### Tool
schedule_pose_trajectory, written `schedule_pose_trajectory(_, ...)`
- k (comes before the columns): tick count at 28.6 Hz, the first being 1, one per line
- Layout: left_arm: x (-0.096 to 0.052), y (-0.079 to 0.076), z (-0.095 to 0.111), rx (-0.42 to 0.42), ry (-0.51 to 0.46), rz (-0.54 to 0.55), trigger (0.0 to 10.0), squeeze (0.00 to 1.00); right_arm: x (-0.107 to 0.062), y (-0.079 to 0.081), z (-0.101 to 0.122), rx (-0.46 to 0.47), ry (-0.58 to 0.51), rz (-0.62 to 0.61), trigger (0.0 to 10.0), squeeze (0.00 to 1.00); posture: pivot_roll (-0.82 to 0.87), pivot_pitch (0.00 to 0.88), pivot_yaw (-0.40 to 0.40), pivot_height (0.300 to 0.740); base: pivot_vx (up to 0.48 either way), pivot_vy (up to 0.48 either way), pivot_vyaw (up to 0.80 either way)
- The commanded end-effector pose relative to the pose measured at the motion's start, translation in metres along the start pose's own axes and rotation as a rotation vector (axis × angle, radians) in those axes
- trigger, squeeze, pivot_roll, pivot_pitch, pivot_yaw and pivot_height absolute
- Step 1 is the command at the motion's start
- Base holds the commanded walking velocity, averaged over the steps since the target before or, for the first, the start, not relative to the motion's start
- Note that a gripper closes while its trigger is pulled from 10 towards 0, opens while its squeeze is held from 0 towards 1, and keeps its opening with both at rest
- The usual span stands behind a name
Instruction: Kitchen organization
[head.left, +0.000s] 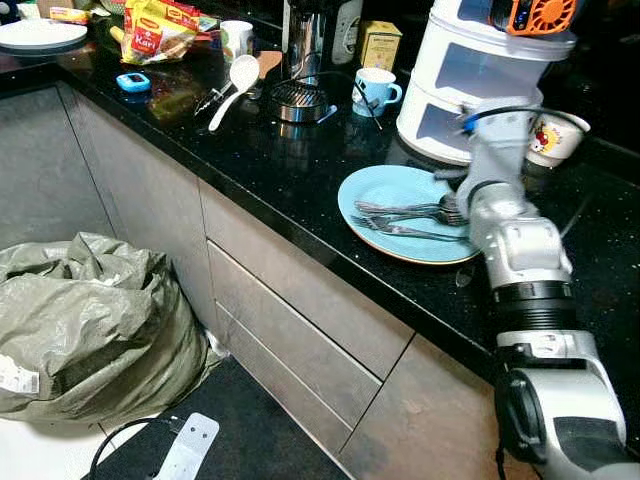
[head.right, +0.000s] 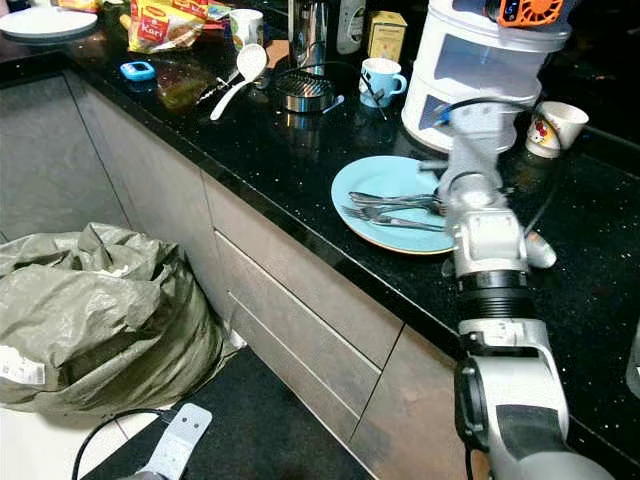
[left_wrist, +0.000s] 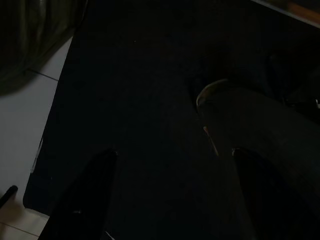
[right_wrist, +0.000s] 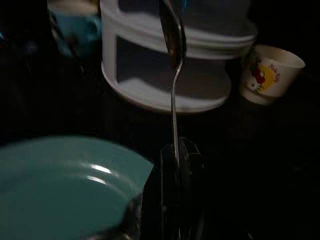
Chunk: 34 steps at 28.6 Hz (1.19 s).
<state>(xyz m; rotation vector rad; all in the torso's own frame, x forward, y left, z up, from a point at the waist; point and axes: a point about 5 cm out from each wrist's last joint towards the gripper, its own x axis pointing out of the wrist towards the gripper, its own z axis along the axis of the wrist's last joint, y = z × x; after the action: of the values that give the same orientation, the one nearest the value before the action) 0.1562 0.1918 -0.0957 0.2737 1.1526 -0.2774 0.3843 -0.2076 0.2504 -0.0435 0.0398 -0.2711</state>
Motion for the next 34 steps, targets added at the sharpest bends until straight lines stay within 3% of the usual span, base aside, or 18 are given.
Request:
schedule_pose_trajectory(1,0.001,-0.007,-0.006,0.009,0.02,-0.024,10.0,0.0,-0.002,0.003,0.016,0.114,-0.083,0.047,0.0,0.0,0.0,0.0,-0.07,0.74,0.0,0.0,0.0)
schedule_pose_trajectory(4,0.001,-0.007,-0.007,0.01,0.022,-0.024,10.0,0.0,-0.006,0.012,0.029,0.272,-0.147,0.165,0.0,0.0,0.0,0.0,-0.068,0.74,0.0,0.0,0.0)
schedule_pose_trajectory(5,0.001,-0.007,-0.007,0.01,0.022,-0.024,10.0,0.0,-0.006,0.012,0.029,0.272,-0.147,0.165,0.0,0.0,0.0,0.0,-0.068,0.74,0.0,0.0,0.0)
schedule_pose_trajectory(8,0.001,-0.007,-0.007,0.012,0.022,-0.025,10.0,0.0,-0.011,0.019,0.037,0.384,-0.176,0.271,0.0,0.0,0.0,0.0,-0.067,0.74,0.0,0.0,0.0)
schedule_pose_trajectory(11,0.0,-0.006,-0.007,0.013,0.022,-0.024,10.0,0.0,-0.013,0.021,0.04,0.429,-0.191,0.322,0.0,0.0,0.0,0.0,-0.065,0.74,0.0,0.0,0.0)
schedule_pose_trajectory(14,0.0,-0.006,-0.006,0.016,0.023,-0.024,10.0,0.0,-0.018,0.021,0.045,0.532,-0.207,0.434,0.0,0.0,-0.01,0.0,-0.06,0.74,0.0,0.0,0.0)
schedule_pose_trajectory(20,0.0,-0.005,-0.006,0.02,0.024,-0.024,10.0,0.0,-0.025,0.019,0.048,0.598,-0.234,0.521,0.0,0.0,-0.01,0.0,-0.053,0.74,0.0,0.0,0.0)
schedule_pose_trajectory(21,0.0,-0.005,-0.006,0.022,0.025,-0.024,10.0,0.0,-0.025,0.013,0.045,0.602,-0.246,0.512,3.4,0.0,-0.01,0.0,-0.05,0.74,0.0,0.0,0.0)
schedule_pose_trajectory(24,0.0,-0.005,-0.006,0.024,0.025,-0.023,10.0,0.0,-0.025,0.008,0.043,0.605,-0.254,0.502,4.0,0.0,-0.01,0.0,-0.047,0.74,0.0,0.0,0.0)
schedule_pose_trajectory(25,0.0,-0.004,-0.006,0.024,0.025,-0.023,10.0,0.0,-0.025,0.001,0.039,0.593,-0.255,0.482,7.8,0.0,-0.01,0.0,-0.046,0.74,0.0,0.0,0.0)
schedule_pose_trajectory(26,0.0,-0.004,-0.006,0.024,0.025,-0.022,10.0,0.0,-0.024,-0.006,0.035,0.574,-0.249,0.463,10.0,0.0,-0.02,0.0,-0.046,0.74,0.0,0.0,-0.58)
schedule_pose_trajectory(30,0.0,-0.004,-0.005,0.024,0.025,-0.022,10.0,0.0,-0.025,-0.025,0.026,0.528,-0.224,0.437,10.0,0.0,-0.03,0.0,-0.042,0.74,0.0,0.0,-0.72)
schedule_pose_trajectory(34,0.0,-0.004,-0.005,0.023,0.025,-0.021,10.0,0.0,-0.027,-0.029,0.024,0.519,-0.219,0.441,10.0,0.0,-0.03,0.0,-0.039,0.74,0.0,0.0,-0.75)
